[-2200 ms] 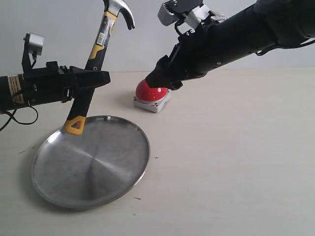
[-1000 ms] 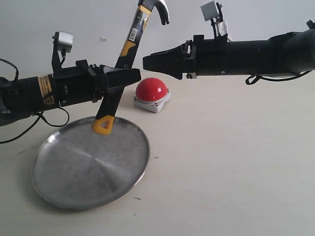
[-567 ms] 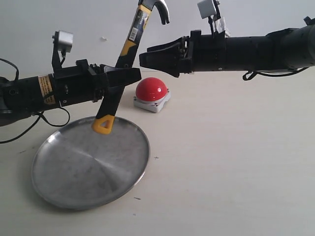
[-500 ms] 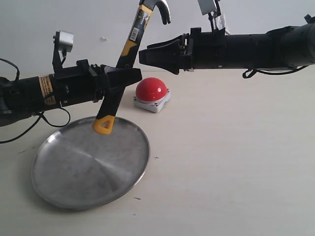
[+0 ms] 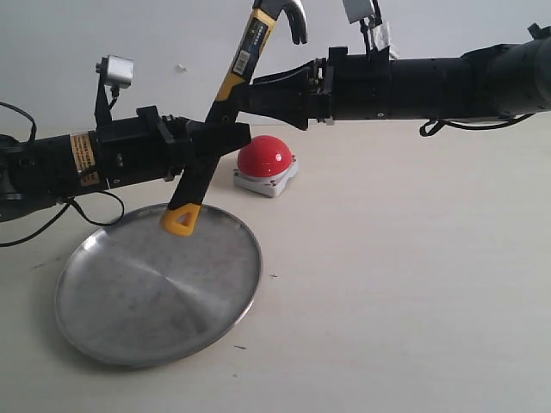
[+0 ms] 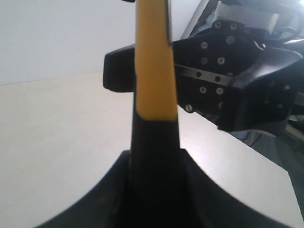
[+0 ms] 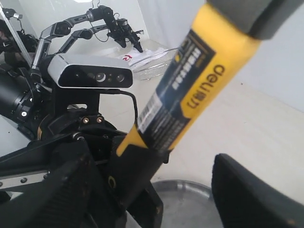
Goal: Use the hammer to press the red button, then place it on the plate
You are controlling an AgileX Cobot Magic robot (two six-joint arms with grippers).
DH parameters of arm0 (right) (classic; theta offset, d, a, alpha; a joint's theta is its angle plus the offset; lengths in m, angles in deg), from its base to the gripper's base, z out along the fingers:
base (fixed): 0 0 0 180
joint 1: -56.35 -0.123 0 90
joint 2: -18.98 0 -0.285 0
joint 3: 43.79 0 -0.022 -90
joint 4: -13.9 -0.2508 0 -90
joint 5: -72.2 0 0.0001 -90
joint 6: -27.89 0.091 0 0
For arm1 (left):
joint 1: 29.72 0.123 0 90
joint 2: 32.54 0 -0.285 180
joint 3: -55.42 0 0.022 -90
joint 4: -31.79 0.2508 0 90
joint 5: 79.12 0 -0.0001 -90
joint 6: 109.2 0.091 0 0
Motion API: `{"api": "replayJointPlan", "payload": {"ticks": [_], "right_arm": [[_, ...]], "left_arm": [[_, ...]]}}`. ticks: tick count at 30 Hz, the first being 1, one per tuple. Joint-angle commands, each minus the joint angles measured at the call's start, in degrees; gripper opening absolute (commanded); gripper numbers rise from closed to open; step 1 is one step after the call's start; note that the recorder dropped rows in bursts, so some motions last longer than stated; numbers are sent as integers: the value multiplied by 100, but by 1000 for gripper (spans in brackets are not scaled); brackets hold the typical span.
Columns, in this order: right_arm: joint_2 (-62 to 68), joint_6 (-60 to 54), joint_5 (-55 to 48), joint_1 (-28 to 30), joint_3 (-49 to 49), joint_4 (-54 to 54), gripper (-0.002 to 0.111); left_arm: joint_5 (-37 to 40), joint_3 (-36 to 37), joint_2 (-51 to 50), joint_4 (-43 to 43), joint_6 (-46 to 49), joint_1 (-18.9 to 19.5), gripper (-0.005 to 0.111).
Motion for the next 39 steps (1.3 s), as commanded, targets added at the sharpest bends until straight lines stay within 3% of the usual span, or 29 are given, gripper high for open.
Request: {"api": "replayJointPlan", "payload": {"ticks": [1, 17, 24, 33, 39], "right_arm": [[-3, -267, -44, -113, -28, -50, 69], [-3, -920, -44, -130, -28, -50, 69], [-24, -1, -44, -152, -288, -50, 69], [-24, -7, -44, -629, -425, -50, 69], [-14, -9, -44, -628, -425, -50, 69]], "left_arm": [[-394, -31, 131, -167, 230, -23, 0], [-394, -31, 200, -6, 362, -23, 0], [-394, -31, 544, 205, 464, -23, 0], [-394, -31, 507, -93, 887, -159, 0], [-394, -31, 507, -148, 961, -226, 0]]}}
